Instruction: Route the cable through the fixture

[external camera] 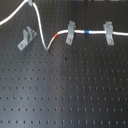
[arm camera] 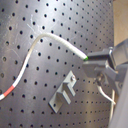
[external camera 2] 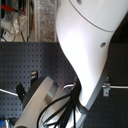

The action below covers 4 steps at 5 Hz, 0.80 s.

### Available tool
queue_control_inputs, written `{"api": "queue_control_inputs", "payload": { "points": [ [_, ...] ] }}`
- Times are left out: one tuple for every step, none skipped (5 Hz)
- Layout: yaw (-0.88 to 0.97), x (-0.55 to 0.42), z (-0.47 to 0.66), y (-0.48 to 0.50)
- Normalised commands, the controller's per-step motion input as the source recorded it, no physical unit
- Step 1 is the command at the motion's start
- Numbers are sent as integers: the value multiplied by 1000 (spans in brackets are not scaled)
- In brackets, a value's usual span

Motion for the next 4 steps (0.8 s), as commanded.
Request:
{"api": "queue_control_inputs", "payload": {
  "points": [
    [0,-1,19,0],
    [0,-5,26,-7],
    [417,-259,324,-101],
    [400,-300,283,-76]
  ]
}}
